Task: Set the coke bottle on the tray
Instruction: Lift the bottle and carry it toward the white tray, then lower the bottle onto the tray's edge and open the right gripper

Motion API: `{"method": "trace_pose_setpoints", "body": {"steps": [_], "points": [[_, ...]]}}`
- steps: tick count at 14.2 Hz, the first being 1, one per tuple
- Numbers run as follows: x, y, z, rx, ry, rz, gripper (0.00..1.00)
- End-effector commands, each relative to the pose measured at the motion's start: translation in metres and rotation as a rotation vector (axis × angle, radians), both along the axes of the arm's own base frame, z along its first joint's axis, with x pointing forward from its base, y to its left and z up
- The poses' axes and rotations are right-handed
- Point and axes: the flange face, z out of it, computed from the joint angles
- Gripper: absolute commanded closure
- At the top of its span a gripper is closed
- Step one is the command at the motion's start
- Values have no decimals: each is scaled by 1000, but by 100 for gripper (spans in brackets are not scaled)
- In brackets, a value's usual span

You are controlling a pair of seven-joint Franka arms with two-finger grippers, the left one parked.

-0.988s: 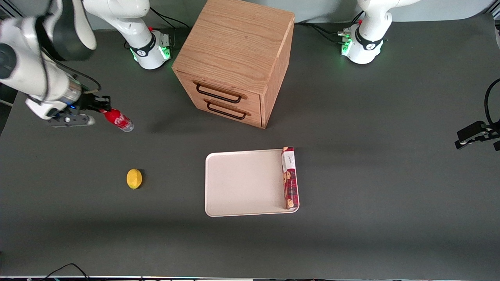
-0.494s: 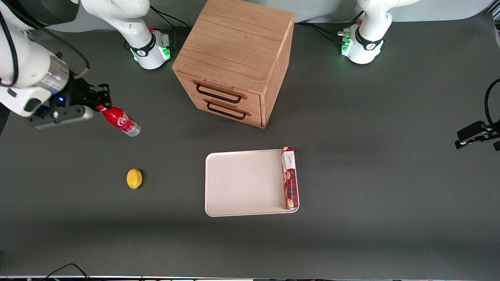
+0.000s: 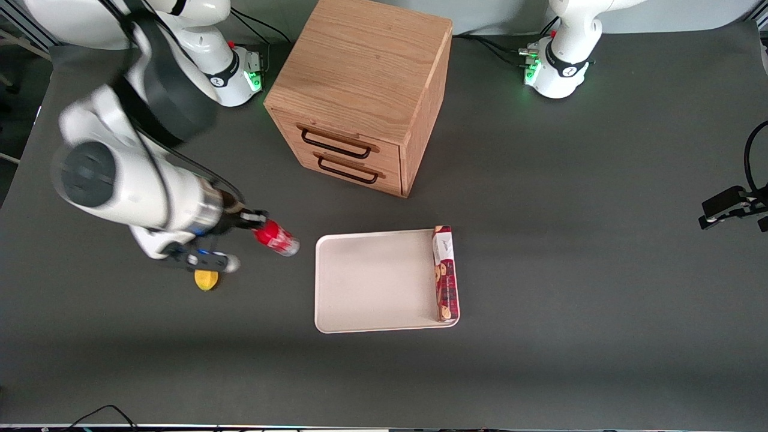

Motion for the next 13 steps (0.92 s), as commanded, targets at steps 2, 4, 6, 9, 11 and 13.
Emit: {"method": "trace_pose_setpoints", "body": {"steps": [2, 4, 6, 9, 11, 13], "points": [[6, 53, -58, -51, -46, -103, 100], [-2, 69, -97, -93, -108, -121, 100], [-7, 73, -117, -106, -129, -104, 100], [-6, 73, -134, -138, -139, -129, 54], [-5, 73, -125, -129, -145, -128, 0], [-6, 69, -98, -134, -156, -129, 0]]}}
